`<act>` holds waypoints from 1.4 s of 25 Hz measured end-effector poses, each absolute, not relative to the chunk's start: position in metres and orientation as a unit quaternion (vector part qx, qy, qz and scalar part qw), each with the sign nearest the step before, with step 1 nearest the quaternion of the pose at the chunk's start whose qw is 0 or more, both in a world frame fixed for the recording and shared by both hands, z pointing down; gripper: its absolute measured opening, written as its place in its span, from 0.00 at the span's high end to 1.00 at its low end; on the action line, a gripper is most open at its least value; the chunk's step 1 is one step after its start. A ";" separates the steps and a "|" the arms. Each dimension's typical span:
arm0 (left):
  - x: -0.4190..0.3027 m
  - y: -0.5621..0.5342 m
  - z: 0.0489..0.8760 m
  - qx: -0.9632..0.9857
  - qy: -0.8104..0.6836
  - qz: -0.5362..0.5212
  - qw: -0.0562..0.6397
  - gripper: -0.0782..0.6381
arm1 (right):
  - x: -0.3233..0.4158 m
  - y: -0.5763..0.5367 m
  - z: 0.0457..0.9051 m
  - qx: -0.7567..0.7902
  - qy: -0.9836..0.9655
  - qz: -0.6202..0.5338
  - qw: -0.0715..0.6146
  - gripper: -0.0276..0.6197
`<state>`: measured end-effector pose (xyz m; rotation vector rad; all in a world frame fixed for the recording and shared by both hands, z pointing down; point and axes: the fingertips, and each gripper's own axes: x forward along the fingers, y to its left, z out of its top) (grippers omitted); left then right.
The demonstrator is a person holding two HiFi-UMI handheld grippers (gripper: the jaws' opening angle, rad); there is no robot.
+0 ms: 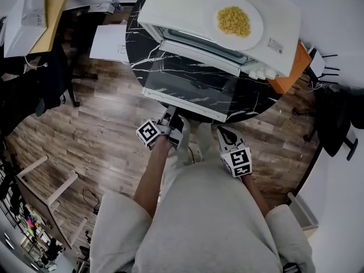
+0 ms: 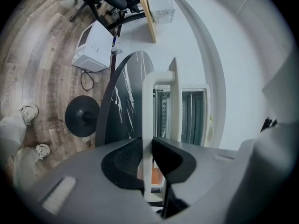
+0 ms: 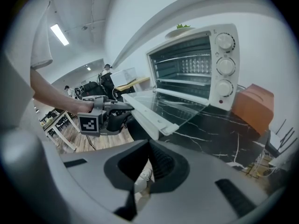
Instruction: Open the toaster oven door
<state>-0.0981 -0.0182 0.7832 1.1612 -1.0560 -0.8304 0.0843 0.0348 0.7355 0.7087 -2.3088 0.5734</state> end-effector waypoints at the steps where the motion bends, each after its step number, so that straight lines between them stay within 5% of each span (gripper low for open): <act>1: -0.098 -0.018 0.784 0.506 -0.461 -0.364 0.632 0.79 | 0.083 0.035 0.736 0.269 -0.880 0.219 0.324 0.94; 19: -0.098 -0.017 0.791 0.498 -0.455 -0.372 0.638 0.79 | 0.085 0.034 0.744 0.273 -0.877 0.226 0.325 0.94; 24: -0.096 -0.016 0.785 0.499 -0.437 -0.389 0.640 0.70 | 0.084 0.033 0.743 0.270 -0.878 0.225 0.326 0.94; 35: -0.092 -0.007 0.782 0.500 -0.436 -0.390 0.639 0.68 | 0.084 0.033 0.745 0.265 -0.879 0.222 0.329 0.94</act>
